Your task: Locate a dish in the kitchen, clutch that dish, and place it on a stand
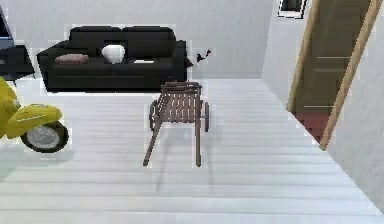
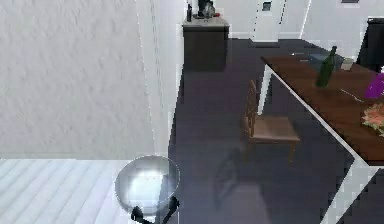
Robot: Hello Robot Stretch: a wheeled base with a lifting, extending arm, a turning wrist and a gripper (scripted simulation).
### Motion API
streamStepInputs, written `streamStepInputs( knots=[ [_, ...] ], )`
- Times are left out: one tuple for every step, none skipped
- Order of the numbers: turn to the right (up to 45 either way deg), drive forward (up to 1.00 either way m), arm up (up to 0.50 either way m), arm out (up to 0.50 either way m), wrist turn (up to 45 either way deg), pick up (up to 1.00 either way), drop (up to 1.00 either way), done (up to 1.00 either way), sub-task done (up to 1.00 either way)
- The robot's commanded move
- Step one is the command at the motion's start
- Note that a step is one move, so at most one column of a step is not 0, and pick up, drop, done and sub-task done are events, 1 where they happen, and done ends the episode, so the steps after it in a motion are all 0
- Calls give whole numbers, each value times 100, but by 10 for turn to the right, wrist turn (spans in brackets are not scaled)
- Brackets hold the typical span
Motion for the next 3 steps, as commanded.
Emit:
streamStepInputs(
  knots=[
    [0, 65, 0, 0, 0, 0, 0, 0, 0],
    [-420, 0, 0, 0, 0, 0, 0, 0, 0],
    [0, 20, 0, 0, 0, 0, 0, 0, 0]
  ],
)
